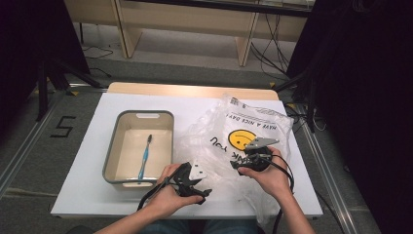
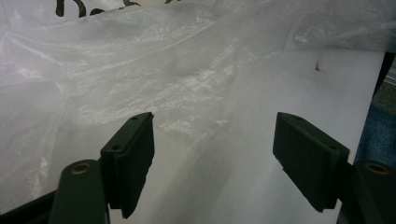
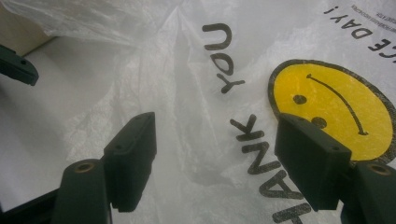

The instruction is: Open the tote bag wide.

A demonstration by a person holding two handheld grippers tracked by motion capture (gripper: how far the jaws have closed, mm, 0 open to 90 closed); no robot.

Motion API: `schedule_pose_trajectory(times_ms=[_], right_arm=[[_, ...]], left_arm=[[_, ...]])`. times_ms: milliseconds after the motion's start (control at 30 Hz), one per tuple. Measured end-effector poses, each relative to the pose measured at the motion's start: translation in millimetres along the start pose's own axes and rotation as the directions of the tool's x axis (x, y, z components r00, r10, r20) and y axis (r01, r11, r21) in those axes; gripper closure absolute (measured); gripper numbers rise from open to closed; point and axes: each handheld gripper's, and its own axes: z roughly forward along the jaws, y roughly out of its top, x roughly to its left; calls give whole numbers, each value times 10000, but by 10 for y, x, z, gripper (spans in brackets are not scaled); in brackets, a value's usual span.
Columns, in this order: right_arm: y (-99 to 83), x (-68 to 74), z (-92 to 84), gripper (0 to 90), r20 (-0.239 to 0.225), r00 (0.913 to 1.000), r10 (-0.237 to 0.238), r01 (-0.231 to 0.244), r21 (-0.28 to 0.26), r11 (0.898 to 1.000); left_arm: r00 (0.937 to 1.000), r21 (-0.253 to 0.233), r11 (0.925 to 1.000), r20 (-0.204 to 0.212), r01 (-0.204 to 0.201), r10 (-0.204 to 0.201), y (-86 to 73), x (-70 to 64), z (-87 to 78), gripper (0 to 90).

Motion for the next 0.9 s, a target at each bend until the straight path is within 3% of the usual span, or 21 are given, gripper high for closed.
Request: schedule_pose_trajectory(times_ms=[267,500,567,733,800,900], right_arm=[[-7,32,212,298,-154,9985,-516,530,1100,9925],[-30,31,364,319,-81,9941,-1078,1069,2183,9700],[-30,41,371,320,-214,9944,-1038,1060,2214,9694],[0,84,319,312,-959,9918,-842,999,1727,9799],[-9,107,333,310,-1157,9885,-975,1177,1833,9760],[-33,134,379,339,-1173,9848,-1278,1521,2298,9613]], left_arm=[[10000,73,10000,-17,-18,18,1,-7,28,296],[10000,74,10000,-34,-12,12,-2,-7,39,297],[10000,79,10000,-35,-29,29,-2,-8,39,298],[10000,112,9999,-7,-47,47,-1,-17,48,299],[10000,92,9999,11,-69,69,0,-25,53,300],[9999,146,9998,42,-111,110,0,-31,56,300]])
